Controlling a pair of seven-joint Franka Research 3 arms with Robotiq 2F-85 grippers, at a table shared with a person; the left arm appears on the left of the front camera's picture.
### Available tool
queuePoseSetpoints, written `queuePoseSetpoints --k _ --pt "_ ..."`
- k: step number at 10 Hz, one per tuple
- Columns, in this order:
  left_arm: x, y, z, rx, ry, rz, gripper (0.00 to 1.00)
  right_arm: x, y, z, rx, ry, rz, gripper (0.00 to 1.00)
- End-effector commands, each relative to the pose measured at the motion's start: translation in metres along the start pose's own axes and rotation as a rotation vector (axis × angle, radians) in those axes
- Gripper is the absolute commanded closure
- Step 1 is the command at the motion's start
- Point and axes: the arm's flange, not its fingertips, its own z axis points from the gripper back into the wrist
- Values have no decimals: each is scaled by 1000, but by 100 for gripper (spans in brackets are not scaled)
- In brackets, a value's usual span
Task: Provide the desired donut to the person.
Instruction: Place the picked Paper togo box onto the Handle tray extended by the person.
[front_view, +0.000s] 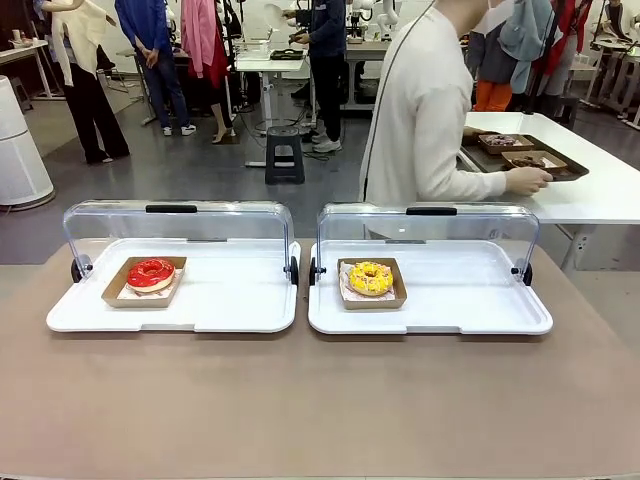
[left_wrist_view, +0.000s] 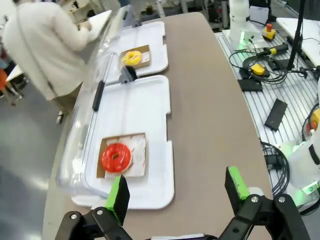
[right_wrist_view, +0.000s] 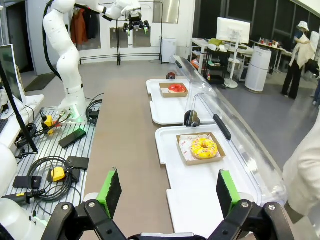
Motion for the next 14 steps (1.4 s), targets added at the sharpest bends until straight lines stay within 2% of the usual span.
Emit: queuePoseSetpoints --k 1,4,6,7,11,12,14 --pt "-18 0 -3 71 -37 31 0 0 1 0 10 -5 -3 0" --pt "-14 15 -11 71 22 70 0 0 1 0 10 -5 -3 0" --pt "1 20 -23 87 23 107 0 0 1 0 10 -5 -3 0" --pt "-18 14 -10 49 15 67 0 0 1 0 10 -5 -3 0" --pt "-14 19 -14 51 25 83 0 0 1 0 10 -5 -3 0" --pt "-13 16 -13 65 -47 92 0 0 1 0 10 -5 -3 0" --pt "-16 14 -4 90 -99 94 0 0 1 0 10 -5 -3 0"
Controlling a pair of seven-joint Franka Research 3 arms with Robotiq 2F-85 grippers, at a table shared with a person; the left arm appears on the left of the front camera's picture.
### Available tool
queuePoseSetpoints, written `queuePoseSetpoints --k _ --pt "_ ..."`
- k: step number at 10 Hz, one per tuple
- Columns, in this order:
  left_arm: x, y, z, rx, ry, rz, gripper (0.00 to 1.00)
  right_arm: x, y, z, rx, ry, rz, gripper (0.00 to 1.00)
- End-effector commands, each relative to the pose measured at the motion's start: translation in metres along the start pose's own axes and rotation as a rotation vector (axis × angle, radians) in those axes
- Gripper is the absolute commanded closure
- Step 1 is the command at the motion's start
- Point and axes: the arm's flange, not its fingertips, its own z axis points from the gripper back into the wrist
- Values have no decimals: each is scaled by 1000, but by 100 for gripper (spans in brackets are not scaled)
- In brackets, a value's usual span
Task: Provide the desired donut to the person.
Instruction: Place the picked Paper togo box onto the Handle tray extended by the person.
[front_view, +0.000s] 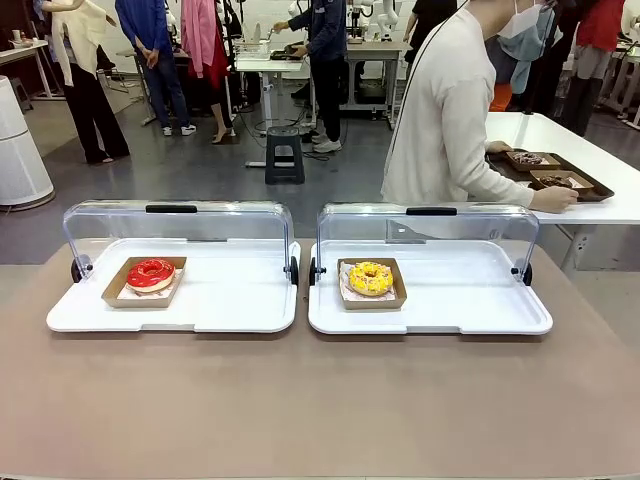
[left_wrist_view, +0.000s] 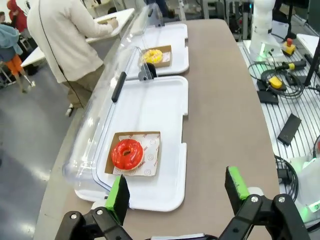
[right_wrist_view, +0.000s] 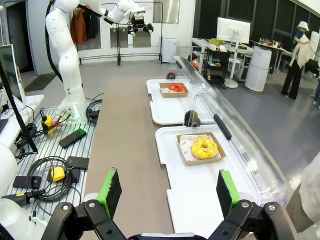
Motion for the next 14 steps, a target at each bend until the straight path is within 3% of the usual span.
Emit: queuePoseSetpoints --k 1,7,14 --pt "-4 3 6 12 -54 -7 0 0 1 0 10 -5 -3 0" --pt "-6 -2 6 -3 -154 -47 0 0 1 0 10 -5 -3 0" --pt "-3 -3 0 -10 -119 -21 0 0 1 0 10 -5 -3 0"
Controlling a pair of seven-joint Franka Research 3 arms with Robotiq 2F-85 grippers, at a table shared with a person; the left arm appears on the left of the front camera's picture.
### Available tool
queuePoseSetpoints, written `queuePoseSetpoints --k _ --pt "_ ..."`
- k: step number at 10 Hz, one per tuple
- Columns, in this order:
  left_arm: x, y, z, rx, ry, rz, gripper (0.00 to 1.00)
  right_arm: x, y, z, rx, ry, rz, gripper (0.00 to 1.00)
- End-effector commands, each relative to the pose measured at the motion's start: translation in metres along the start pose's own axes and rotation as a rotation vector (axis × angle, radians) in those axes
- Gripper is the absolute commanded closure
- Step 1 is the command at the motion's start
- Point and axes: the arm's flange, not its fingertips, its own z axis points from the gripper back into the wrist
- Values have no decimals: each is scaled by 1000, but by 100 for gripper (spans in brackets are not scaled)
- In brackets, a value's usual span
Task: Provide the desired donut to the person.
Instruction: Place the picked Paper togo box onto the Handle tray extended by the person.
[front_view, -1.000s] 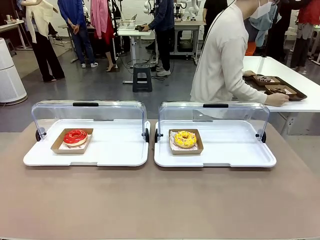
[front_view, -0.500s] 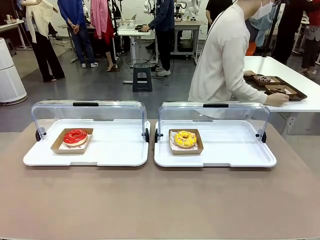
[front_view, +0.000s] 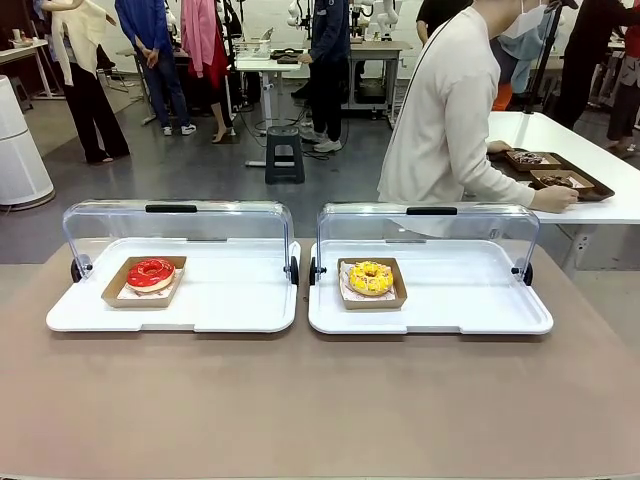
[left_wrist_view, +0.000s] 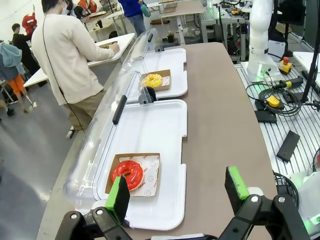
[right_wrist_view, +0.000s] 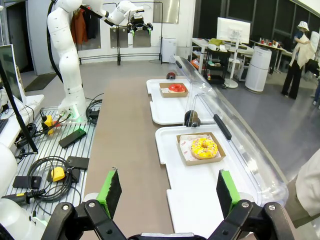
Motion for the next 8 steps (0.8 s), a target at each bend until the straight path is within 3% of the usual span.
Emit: queuePoseSetpoints --k 1,8 --pt "1 -1 1 6 1 -4 0 0 1 0 10 -5 -3 0" --pt "1 -1 1 6 1 -4 0 0 1 0 10 -5 -3 0"
